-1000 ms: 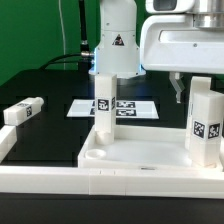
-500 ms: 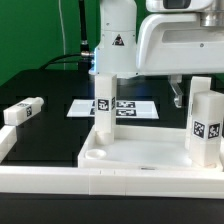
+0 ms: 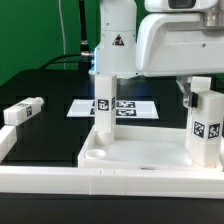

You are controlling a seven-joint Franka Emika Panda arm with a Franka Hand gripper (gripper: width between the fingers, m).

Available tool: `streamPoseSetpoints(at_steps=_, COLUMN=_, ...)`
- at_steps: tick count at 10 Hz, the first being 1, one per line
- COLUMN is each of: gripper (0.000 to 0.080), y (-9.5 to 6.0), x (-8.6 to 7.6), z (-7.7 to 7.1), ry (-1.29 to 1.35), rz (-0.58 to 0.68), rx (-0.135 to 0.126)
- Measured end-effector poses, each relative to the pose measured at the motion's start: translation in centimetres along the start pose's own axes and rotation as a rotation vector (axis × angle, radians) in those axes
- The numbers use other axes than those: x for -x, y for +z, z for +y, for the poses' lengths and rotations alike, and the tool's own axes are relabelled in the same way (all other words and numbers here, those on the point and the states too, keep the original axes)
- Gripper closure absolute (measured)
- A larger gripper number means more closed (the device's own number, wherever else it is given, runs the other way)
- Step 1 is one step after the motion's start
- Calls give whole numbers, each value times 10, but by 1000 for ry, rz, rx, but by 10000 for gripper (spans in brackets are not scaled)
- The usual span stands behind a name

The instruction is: Assemble desk

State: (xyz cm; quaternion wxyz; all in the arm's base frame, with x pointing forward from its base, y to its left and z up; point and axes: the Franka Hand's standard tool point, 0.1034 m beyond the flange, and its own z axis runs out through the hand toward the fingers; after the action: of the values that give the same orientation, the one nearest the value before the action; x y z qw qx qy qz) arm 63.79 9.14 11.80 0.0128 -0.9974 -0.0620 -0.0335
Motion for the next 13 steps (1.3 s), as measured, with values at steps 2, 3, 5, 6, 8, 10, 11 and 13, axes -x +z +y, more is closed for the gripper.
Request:
streamPoseSetpoints(at_steps=2, gripper=512, y=0, x=0, z=0, ry=21, rz=-1, rx=0)
streamPoseSetpoints(at_steps=3, gripper=512, y=0, x=0, z=1, ry=49, rz=-1, rx=-1)
streamPoseSetpoints(at_steps=5, gripper=512, y=0, x=-1, z=5, ry=259, rz=-1, rx=-10)
streamPoseSetpoints(at_steps=6, gripper=512, y=0, x=-1, z=8, ry=369, rz=-1, rx=-19)
streamPoseSetpoints(at_steps=8, gripper=511, y=2, x=-1, z=16, ry=539, rz=-2, rx=-32)
streamPoseSetpoints(at_steps=10, gripper=511, y=2, x=0, z=19, ry=759, rz=-7, rx=-37)
streamPoseSetpoints(at_steps=11, gripper=511, y=2, x=0, z=19, ry=849, rz=-10, rx=-38)
streamPoseSetpoints(at_steps=13, gripper=509, y=3, x=1, z=20, ry=1039, rz=-15, rx=-41)
